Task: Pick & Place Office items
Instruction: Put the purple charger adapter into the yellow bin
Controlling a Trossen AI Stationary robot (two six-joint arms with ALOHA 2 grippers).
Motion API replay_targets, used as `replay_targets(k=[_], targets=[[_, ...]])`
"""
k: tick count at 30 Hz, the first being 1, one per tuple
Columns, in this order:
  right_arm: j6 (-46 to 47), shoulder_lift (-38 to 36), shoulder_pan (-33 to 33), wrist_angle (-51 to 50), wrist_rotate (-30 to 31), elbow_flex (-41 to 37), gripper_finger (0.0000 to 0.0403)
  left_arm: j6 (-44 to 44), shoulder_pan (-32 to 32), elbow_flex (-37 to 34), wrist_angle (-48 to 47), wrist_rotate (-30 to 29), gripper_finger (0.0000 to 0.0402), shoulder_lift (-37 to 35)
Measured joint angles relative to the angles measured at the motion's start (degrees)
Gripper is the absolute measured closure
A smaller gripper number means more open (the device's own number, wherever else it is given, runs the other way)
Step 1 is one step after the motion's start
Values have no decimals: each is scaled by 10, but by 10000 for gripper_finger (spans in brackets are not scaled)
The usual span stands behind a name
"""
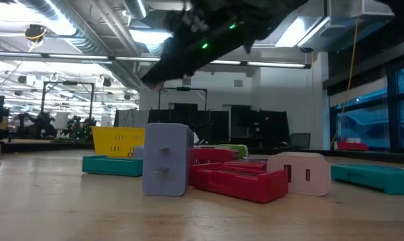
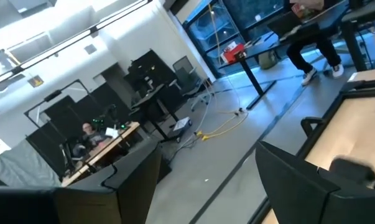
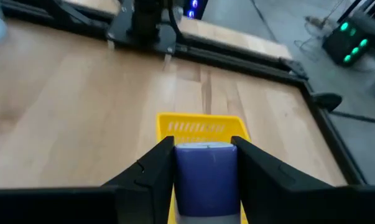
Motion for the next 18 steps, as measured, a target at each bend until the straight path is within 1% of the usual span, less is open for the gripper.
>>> replay_targets(k=[4, 7, 10, 12, 16, 18], targets=[[2, 54, -12, -40, -12, 68, 251, 3, -3, 0, -8, -4, 141, 1], [3, 80, -21, -74, -13, 98, 254, 7, -13, 0, -14, -13, 141, 3], [16, 90, -32, -75, -17, 104, 254, 9, -22, 0, -13, -21, 141, 2], [24, 90, -40, -76, -16, 104, 248, 10, -26, 0, -13, -24, 141, 2], [26, 90, -48, -69, 7, 105, 219, 14, -37, 0, -14, -27, 141, 2], [33, 90, -52, -66, 2, 105, 204, 13, -43, 0, -13, -27, 141, 2]])
